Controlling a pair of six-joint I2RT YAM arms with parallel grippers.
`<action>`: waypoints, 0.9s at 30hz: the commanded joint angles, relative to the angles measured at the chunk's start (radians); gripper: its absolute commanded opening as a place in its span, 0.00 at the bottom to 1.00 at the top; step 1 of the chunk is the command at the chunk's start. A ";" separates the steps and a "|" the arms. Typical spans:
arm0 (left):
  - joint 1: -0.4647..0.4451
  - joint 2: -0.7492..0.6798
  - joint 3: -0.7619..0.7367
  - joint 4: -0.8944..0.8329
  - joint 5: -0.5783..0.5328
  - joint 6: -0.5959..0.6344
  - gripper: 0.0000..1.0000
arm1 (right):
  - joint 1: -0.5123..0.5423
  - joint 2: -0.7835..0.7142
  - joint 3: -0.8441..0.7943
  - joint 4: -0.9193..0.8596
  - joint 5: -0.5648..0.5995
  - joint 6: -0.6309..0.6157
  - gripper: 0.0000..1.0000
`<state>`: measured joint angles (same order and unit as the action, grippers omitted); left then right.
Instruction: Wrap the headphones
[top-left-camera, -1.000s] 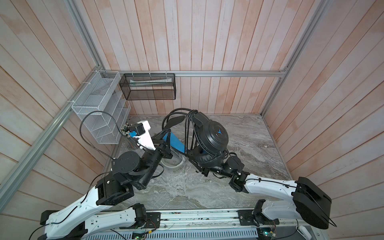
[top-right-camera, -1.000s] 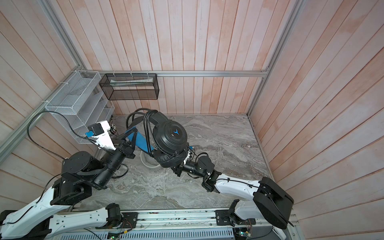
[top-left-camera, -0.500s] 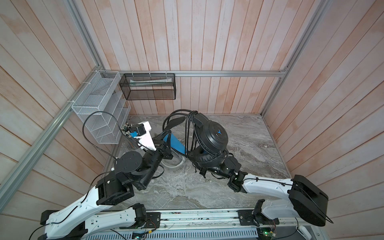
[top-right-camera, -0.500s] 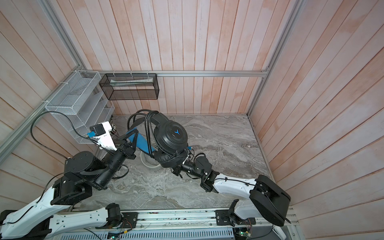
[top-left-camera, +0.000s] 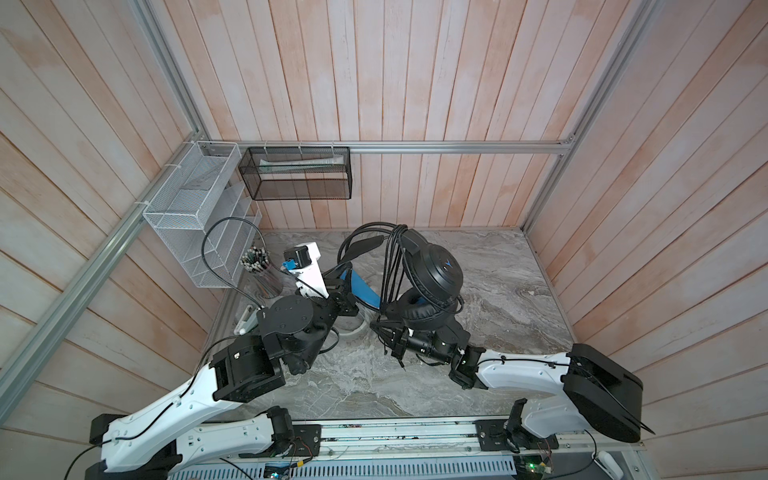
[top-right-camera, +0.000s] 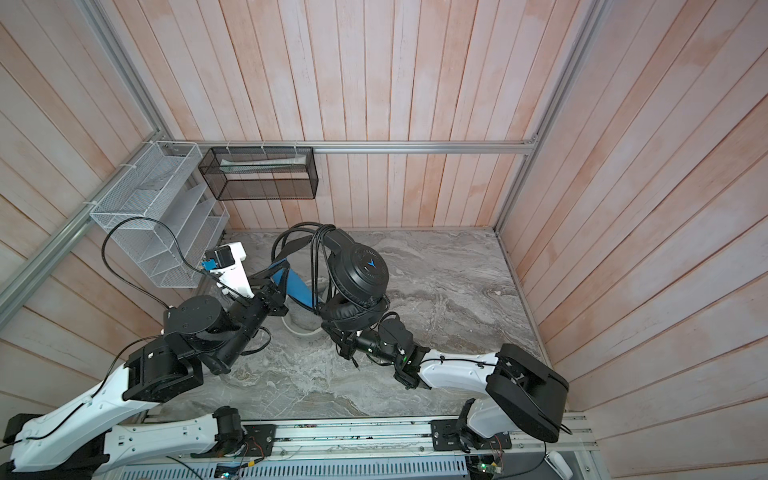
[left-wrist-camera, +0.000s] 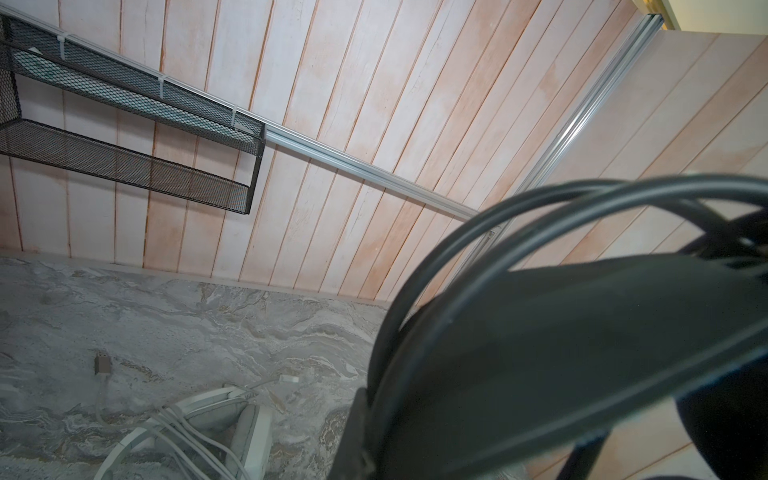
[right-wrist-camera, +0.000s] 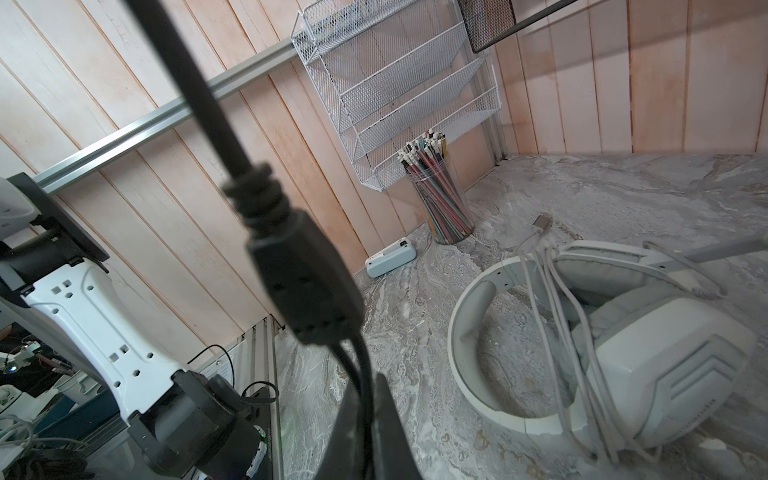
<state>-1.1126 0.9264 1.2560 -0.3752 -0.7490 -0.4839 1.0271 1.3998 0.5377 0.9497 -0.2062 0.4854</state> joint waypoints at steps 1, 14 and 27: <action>0.039 0.011 0.073 0.077 0.064 -0.061 0.00 | 0.010 0.012 0.011 -0.010 0.012 -0.018 0.00; 0.235 0.073 0.109 0.059 0.250 -0.163 0.00 | 0.020 -0.013 0.011 -0.055 0.027 -0.055 0.00; 0.408 0.120 0.117 0.022 0.377 -0.286 0.00 | 0.030 -0.008 0.017 -0.071 0.040 -0.068 0.00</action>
<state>-0.7269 1.0531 1.3094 -0.4389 -0.4084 -0.6846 1.0470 1.3987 0.5385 0.9203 -0.1757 0.4366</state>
